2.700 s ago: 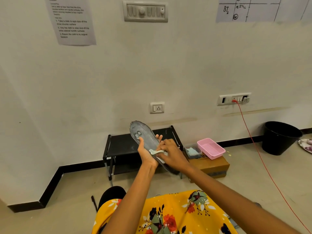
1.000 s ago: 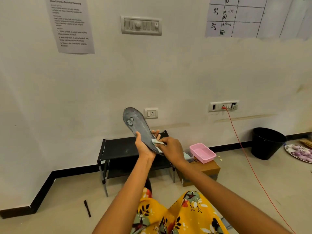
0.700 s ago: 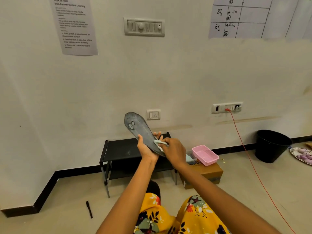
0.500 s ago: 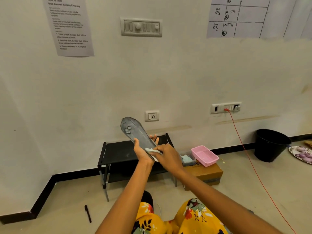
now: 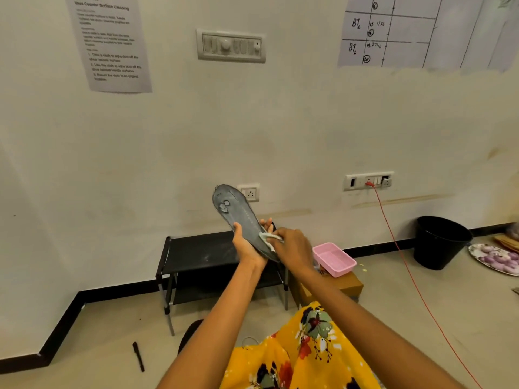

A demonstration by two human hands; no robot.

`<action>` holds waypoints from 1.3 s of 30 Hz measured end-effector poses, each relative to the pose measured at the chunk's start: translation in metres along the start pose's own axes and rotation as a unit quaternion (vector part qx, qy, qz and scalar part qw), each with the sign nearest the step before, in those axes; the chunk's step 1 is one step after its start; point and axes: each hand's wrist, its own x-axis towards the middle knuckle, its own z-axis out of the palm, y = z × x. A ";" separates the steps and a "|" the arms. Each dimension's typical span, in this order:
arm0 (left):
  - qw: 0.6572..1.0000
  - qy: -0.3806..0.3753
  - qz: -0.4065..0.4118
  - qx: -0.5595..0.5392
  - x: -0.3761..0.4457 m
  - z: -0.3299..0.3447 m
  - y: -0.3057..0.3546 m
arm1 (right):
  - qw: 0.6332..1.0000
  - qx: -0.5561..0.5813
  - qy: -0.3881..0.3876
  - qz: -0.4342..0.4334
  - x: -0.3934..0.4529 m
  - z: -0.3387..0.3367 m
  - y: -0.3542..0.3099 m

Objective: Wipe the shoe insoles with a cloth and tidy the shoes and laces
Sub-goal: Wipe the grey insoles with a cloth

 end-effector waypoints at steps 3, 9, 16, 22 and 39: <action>1.000 0.014 0.011 0.016 -0.001 0.004 0.001 | 0.998 0.068 -0.006 -0.008 -0.009 0.010 -0.011; 0.998 -0.002 -0.027 0.064 0.002 -0.006 0.003 | 0.982 0.182 -0.045 0.029 0.006 0.000 0.006; 0.991 0.050 -0.034 0.121 0.016 -0.017 -0.011 | 0.979 0.176 -0.099 -0.014 0.010 0.020 0.006; 0.981 0.064 -0.076 0.167 0.030 -0.032 -0.016 | 0.955 0.286 -0.064 0.048 0.036 0.020 0.041; 0.890 0.069 -0.257 0.371 0.126 -0.078 -0.118 | 0.921 0.314 -0.048 0.224 0.085 0.074 0.196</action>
